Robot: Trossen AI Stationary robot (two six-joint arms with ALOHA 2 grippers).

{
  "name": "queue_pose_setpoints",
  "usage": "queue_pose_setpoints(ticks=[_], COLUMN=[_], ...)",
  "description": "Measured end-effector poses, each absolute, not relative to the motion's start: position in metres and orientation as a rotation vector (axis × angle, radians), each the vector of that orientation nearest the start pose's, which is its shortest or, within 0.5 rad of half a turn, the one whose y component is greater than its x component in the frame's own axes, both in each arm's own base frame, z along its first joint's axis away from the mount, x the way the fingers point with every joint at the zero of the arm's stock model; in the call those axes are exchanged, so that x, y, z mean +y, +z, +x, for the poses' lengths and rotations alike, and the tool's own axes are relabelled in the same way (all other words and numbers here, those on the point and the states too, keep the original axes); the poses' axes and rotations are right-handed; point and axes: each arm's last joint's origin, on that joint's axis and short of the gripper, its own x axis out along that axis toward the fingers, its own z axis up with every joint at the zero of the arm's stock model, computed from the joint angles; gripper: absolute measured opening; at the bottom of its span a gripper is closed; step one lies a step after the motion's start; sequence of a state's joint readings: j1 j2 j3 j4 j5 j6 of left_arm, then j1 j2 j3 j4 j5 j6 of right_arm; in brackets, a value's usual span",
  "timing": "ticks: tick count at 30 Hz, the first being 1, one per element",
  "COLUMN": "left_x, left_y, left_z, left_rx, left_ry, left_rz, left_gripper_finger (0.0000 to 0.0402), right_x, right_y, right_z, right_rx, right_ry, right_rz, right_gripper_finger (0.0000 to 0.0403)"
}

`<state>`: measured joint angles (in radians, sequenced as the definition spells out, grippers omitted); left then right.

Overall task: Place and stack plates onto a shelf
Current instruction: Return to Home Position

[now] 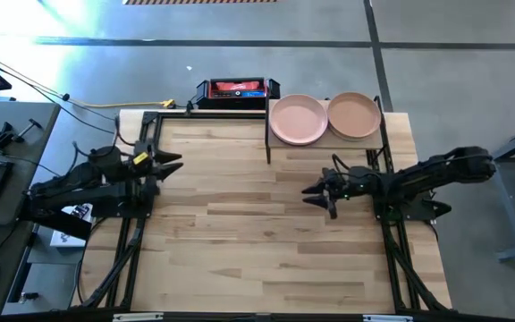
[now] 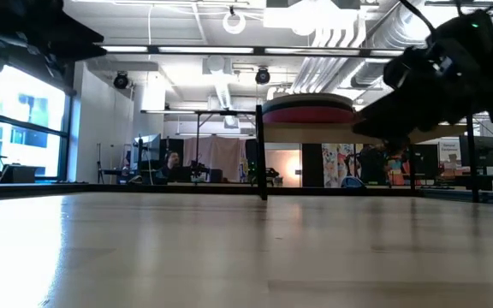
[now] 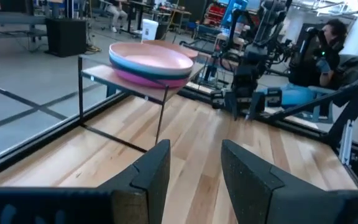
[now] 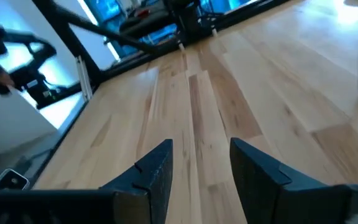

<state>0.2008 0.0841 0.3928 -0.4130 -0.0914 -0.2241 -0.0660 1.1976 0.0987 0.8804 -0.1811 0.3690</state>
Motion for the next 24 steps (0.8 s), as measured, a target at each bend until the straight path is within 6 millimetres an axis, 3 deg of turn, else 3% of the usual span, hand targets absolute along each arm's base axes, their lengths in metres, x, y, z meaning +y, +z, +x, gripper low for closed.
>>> queue_pose_setpoints(ticks=[4,17,24], left_x=[0.018,0.020,0.020], left_y=[0.230,0.175,0.166], left_z=[0.076,0.095,0.097], left_rx=[0.074,0.123,0.140], left_ry=[0.302,0.231,0.222], left_rz=[-0.228,-0.166,-0.080], left_gripper_finger=[0.0131,0.0131,0.0131], right_x=[-0.007,-0.005,-0.005], right_y=[0.130,0.124,0.123], right_z=[0.164,0.158,0.158], right_rx=[0.191,0.290,0.302], right_ry=[0.072,0.098,0.094], right_rz=[0.413,0.344,0.367], right_gripper_finger=[0.0142,0.0142,0.0142])
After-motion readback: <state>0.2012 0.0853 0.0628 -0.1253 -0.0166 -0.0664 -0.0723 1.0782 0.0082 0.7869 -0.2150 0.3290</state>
